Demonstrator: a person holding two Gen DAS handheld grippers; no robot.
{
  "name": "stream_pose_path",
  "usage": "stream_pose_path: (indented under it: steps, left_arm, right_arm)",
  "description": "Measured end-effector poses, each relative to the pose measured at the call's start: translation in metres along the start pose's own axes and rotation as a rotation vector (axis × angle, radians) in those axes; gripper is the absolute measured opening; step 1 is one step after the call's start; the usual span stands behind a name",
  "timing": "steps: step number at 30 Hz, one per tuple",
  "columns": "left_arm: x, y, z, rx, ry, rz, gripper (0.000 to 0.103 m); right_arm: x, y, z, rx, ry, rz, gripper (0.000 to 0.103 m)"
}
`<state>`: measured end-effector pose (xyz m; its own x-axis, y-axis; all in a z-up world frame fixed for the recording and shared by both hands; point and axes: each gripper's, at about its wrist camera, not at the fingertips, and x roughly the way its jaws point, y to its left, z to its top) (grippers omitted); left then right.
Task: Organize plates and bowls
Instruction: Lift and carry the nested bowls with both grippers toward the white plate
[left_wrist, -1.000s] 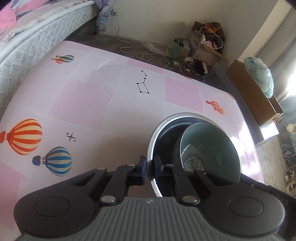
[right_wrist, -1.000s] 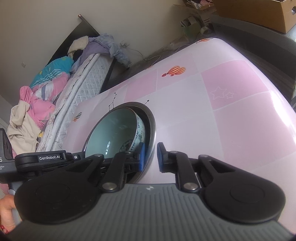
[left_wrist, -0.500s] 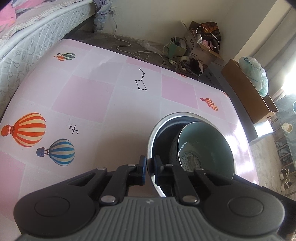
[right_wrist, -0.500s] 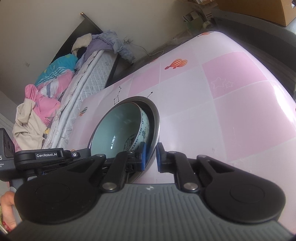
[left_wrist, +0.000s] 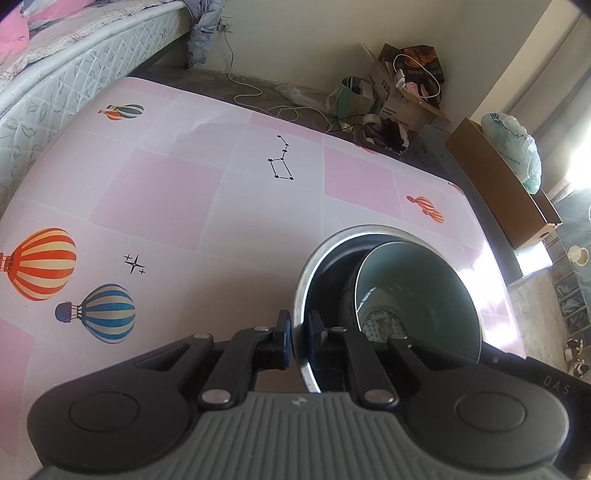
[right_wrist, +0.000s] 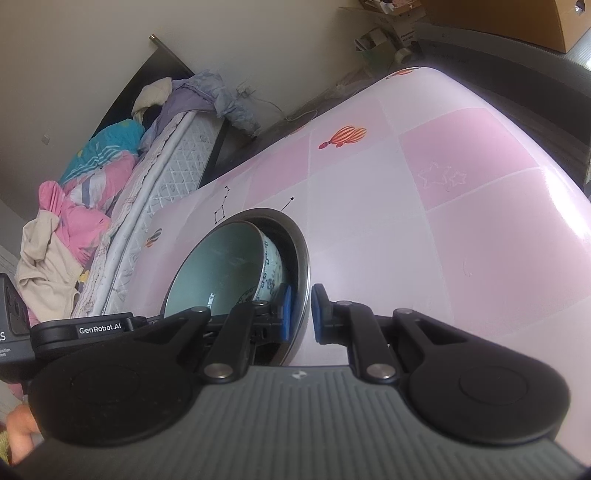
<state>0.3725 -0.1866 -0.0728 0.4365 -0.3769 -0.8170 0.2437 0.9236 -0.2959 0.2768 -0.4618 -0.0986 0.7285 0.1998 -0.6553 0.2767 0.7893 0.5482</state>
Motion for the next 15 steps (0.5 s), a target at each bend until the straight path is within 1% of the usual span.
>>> stream_pose_path:
  steps: [2, 6, 15]
  left_arm:
    - [-0.001, -0.002, -0.001, 0.007, -0.004, 0.009, 0.010]
    - [-0.002, -0.005, -0.003, 0.014, -0.012, 0.020, 0.010]
    - [-0.006, -0.005, -0.002, 0.002, -0.017, 0.021, 0.010]
  right_arm:
    - [0.002, 0.001, -0.001, -0.011, -0.005, -0.004, 0.009]
    - [0.002, 0.011, -0.003, -0.072, -0.017, -0.040, 0.009]
    - [0.001, 0.013, -0.003, -0.082, -0.017, -0.047, 0.009]
